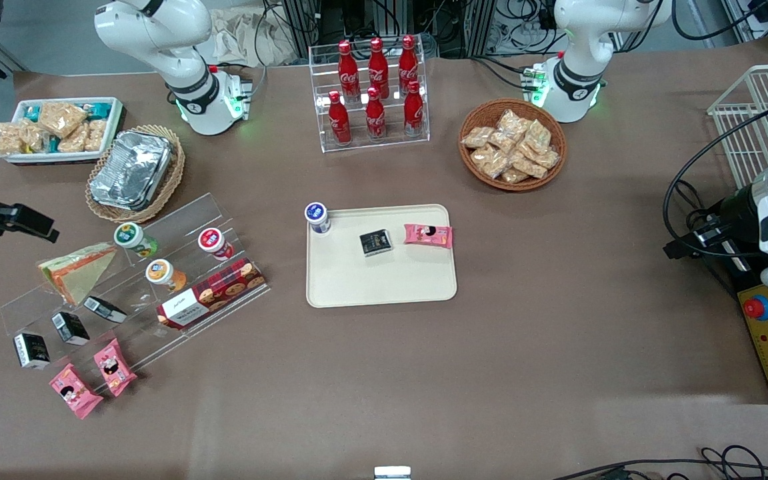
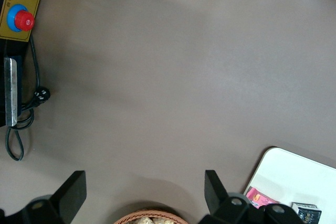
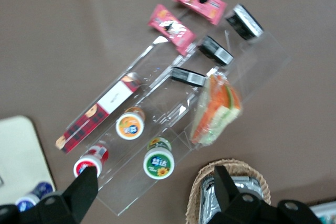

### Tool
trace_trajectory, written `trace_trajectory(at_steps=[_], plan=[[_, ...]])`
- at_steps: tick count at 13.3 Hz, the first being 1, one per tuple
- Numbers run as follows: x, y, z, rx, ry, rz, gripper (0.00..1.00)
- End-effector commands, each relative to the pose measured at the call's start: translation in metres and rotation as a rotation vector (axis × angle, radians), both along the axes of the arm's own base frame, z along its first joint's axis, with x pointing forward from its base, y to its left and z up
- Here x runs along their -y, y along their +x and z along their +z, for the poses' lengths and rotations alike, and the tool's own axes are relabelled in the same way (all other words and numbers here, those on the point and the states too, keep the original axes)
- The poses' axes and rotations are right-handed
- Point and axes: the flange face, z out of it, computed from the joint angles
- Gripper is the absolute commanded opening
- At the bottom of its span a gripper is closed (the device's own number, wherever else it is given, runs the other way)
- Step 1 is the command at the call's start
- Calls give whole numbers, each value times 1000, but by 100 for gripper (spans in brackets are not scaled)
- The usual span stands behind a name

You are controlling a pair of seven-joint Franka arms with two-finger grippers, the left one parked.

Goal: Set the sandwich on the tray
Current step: 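Move the right gripper toward the wrapped sandwich on the acrylic rack, then lower the right gripper onto the sandwich pack and close on it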

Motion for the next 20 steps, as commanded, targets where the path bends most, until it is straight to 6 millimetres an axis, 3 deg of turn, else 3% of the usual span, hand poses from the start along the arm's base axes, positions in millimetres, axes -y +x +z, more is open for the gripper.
trace_trajectory(at_steps=[1,6,12,20], plan=[[29,7,-22,-21,-18,-169,98],[49,23,-76,-60,-39,-300,98],[73,19,-154,-21,-50,-328,98],[91,21,-220,-22,-75,-346,98]])
